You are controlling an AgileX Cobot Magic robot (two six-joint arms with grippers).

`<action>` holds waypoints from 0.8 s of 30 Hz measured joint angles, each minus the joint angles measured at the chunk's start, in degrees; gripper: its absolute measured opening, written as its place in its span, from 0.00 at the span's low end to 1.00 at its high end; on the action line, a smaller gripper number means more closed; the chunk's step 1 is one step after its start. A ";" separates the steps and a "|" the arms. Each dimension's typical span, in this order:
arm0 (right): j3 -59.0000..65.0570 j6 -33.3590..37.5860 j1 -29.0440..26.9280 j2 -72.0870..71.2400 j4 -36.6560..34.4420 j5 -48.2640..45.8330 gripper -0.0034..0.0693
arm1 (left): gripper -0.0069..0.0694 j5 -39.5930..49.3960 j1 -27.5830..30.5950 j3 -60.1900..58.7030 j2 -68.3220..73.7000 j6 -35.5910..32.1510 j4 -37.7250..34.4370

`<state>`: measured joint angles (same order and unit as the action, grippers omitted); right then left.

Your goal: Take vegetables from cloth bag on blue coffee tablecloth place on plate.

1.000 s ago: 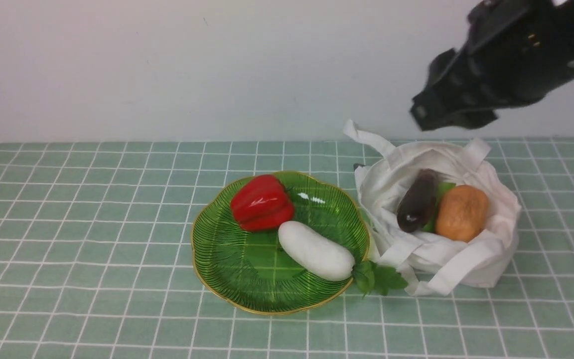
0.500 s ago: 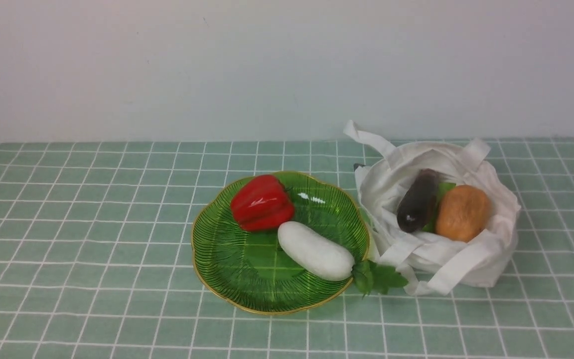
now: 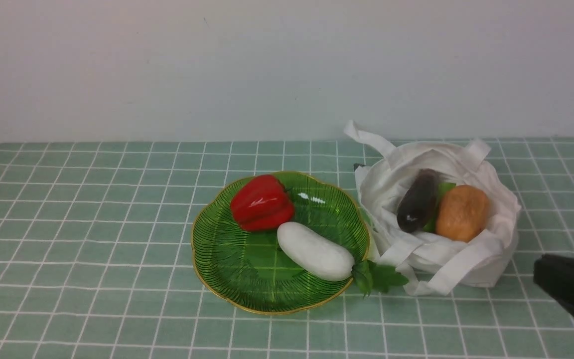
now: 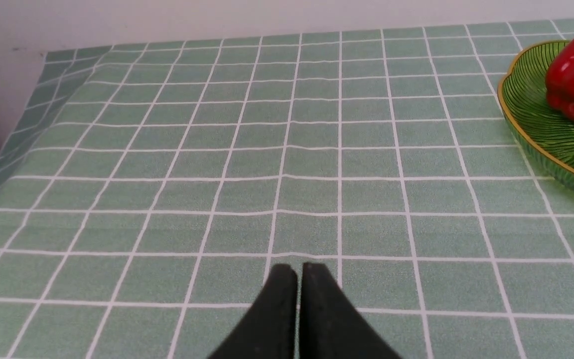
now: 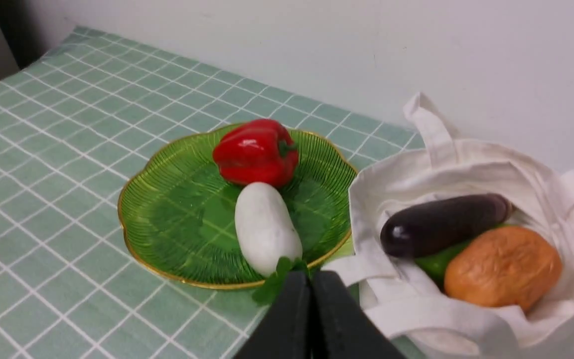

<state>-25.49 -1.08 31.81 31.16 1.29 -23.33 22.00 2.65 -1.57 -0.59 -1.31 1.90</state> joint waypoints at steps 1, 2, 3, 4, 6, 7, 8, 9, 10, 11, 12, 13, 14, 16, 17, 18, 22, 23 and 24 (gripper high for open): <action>1.35 0.00 0.00 0.00 0.00 0.19 0.03 | 0.08 0.00 0.00 0.00 0.00 0.00 0.00; 1.93 0.00 0.00 0.00 0.00 0.18 0.03 | 0.08 0.00 0.00 0.00 0.00 0.00 0.00; 2.66 0.00 0.00 0.00 0.00 0.18 0.03 | 0.08 0.00 0.00 0.00 0.00 0.00 0.00; 2.97 0.00 0.00 0.00 0.00 0.18 0.03 | 0.08 0.00 0.00 0.00 0.00 0.00 0.00; 3.47 0.00 0.00 0.00 0.17 0.13 0.03 | 0.08 0.00 0.00 0.00 0.00 0.00 0.00; 3.49 0.00 0.00 0.00 0.17 0.17 0.03 | 0.08 0.00 0.00 0.00 0.00 0.00 0.00; 3.49 0.00 0.00 0.00 0.17 0.25 0.03 | 0.08 0.00 0.00 0.00 0.00 0.00 0.00; 3.60 0.00 0.00 0.00 0.22 0.69 0.03 | 0.08 0.00 0.00 0.00 0.00 0.00 0.00; 3.60 0.00 0.00 0.00 0.22 1.08 0.03 | 0.08 0.00 0.00 0.00 0.00 0.00 0.00; 3.60 0.00 0.00 0.00 0.22 1.70 0.03 | 0.08 0.00 0.00 0.00 0.00 0.00 0.00; 3.60 0.00 0.00 0.00 0.22 2.13 0.03 | 0.08 0.00 0.00 0.00 0.00 0.00 0.00; 3.60 0.00 0.00 0.00 0.22 2.37 0.03 | 0.08 0.00 0.00 0.00 0.00 0.00 0.00; 3.67 0.00 0.00 0.00 0.22 2.72 0.03 | 0.08 0.00 0.00 0.00 0.00 0.00 0.00; 4.44 0.00 -0.12 -0.39 0.22 4.36 0.03 | 0.08 0.00 0.00 0.00 0.00 0.00 0.00; 5.33 0.00 -0.48 -1.17 0.22 5.52 0.03 | 0.08 0.00 0.00 0.00 0.00 0.00 0.00; 6.48 0.00 -1.26 -2.34 0.16 6.82 0.03 | 0.08 0.00 0.00 0.00 0.00 0.00 0.00; 12.60 0.00 -7.69 -9.79 -0.19 11.52 0.03 | 0.08 0.00 0.00 0.00 0.00 0.00 0.00; 13.89 0.00 -9.44 -12.11 -0.40 12.04 0.03 | 0.08 0.00 0.00 0.00 0.00 0.00 0.00; 15.42 0.00 -11.68 -14.43 -0.72 12.25 0.03 | 0.08 0.00 0.00 0.00 0.00 0.00 0.00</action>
<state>-10.07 -1.08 20.13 16.73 0.57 -11.09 22.00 2.65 -1.57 -0.59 -1.31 1.90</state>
